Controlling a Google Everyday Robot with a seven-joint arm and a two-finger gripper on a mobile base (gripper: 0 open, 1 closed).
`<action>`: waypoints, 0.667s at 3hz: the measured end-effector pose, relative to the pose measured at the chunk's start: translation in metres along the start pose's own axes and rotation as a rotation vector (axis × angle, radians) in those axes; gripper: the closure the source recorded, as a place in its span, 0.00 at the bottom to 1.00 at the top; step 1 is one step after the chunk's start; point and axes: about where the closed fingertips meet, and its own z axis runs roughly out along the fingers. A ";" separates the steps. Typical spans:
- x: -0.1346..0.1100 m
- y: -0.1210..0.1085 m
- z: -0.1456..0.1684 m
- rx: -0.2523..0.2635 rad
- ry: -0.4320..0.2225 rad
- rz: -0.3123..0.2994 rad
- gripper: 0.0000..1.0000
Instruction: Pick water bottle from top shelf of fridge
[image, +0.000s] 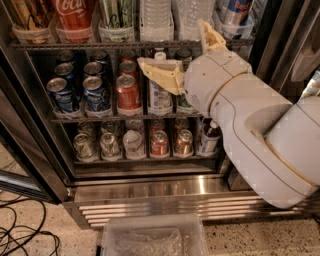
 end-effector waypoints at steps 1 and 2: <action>-0.001 -0.027 0.003 0.082 -0.006 0.020 0.26; 0.002 -0.039 0.010 0.138 -0.010 0.027 0.26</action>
Offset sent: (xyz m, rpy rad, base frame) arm 0.0417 -0.0260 0.0012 0.0961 -0.0503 -0.1930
